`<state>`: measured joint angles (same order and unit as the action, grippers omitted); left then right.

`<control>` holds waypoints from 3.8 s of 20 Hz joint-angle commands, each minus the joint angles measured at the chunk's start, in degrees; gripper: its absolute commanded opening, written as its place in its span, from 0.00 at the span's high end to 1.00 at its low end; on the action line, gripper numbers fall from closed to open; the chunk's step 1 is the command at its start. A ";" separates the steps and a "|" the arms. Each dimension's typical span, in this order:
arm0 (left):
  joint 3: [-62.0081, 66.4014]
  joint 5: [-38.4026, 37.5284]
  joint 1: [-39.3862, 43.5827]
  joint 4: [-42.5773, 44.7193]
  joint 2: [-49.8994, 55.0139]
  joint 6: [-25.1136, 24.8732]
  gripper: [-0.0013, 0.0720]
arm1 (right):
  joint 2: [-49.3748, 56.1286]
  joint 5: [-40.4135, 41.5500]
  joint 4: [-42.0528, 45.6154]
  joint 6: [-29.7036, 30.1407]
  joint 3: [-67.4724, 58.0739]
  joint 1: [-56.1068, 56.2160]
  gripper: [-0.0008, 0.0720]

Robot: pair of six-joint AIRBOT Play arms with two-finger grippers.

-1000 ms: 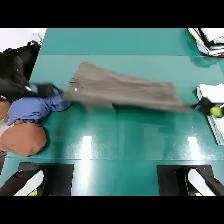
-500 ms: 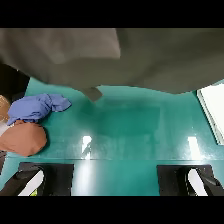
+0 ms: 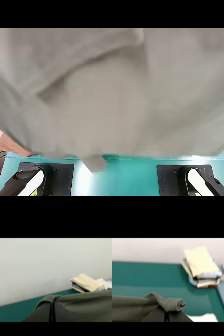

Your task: Fold the shirts.

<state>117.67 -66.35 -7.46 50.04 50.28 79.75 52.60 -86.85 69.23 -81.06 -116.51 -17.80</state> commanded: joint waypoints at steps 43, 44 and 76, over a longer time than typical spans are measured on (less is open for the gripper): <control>-51.98 -8.11 -1.46 16.65 25.03 -3.08 0.30 | 19.54 14.51 5.33 -2.40 48.59 10.38 0.47; -56.89 -8.70 -1.44 16.57 21.35 -1.95 0.30 | 17.16 14.73 5.35 -2.32 51.10 9.46 0.47; -87.65 5.40 11.41 -2.12 4.31 -0.68 0.95 | 11.54 7.63 -3.32 1.68 79.82 -10.12 0.39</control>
<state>29.39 -60.69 3.92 48.05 54.63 79.42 62.15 -83.31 71.37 -80.25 -43.20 -26.85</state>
